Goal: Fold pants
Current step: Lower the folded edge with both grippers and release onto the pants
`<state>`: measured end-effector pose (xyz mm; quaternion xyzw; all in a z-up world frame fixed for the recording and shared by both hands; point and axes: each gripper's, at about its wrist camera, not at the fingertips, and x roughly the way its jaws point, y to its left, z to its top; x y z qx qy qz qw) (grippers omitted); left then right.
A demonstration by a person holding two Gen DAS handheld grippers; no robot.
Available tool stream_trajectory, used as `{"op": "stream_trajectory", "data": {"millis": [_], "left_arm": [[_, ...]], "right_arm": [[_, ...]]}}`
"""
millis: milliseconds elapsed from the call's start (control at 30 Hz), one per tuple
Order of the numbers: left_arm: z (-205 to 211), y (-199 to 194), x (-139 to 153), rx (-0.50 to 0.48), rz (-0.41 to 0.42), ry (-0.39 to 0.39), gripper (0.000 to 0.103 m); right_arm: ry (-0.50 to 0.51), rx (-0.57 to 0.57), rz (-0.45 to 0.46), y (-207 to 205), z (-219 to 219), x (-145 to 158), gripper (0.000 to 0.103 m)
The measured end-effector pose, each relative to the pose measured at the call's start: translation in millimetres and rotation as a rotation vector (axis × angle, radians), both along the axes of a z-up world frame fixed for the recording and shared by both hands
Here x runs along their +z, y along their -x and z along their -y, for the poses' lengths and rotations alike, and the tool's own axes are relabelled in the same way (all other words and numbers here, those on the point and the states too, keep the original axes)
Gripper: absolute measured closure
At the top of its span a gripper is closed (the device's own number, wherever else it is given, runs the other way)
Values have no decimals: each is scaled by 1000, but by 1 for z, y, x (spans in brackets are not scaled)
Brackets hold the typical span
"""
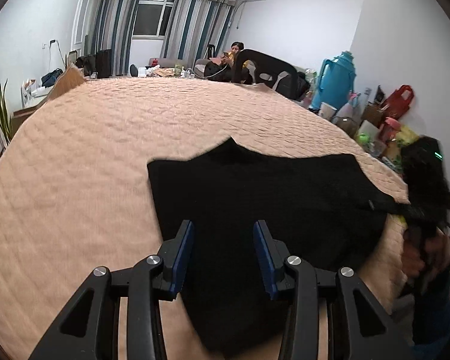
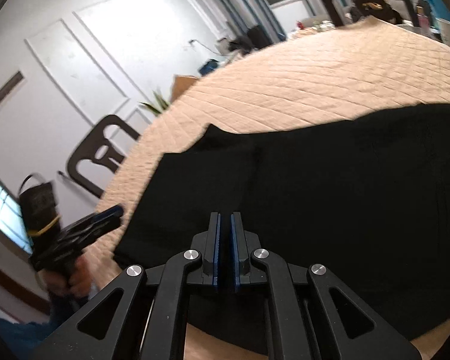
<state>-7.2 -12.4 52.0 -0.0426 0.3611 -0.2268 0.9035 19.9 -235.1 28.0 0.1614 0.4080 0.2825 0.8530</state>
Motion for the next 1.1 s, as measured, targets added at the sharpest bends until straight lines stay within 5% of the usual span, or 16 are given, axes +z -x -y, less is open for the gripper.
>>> {"op": "stream_trajectory", "data": {"millis": [100, 167, 300, 467, 600, 967, 1100], "left_arm": [[8, -32, -11, 26, -60, -65, 59], [11, -44, -21, 49, -92, -121, 59], [14, -48, -16, 54, -72, -133, 59], [18, -72, -14, 105, -49, -159, 59], [15, -83, -20, 123, -62, -155, 59], [2, 10, -16, 57, -27, -59, 59], [9, 48, -27, 48, 36, -152, 59]], "right_arm": [[91, 72, -36, -8, -24, -14, 97], [68, 43, -45, -13, -17, -17, 97], [189, -90, 4, -19, -8, -4, 97], [172, -21, 42, -37, -29, 9, 93], [187, -6, -70, -65, -36, -13, 85], [258, -29, 108, 17, -27, -14, 85], [277, -39, 117, 36, -25, -15, 85]]}}
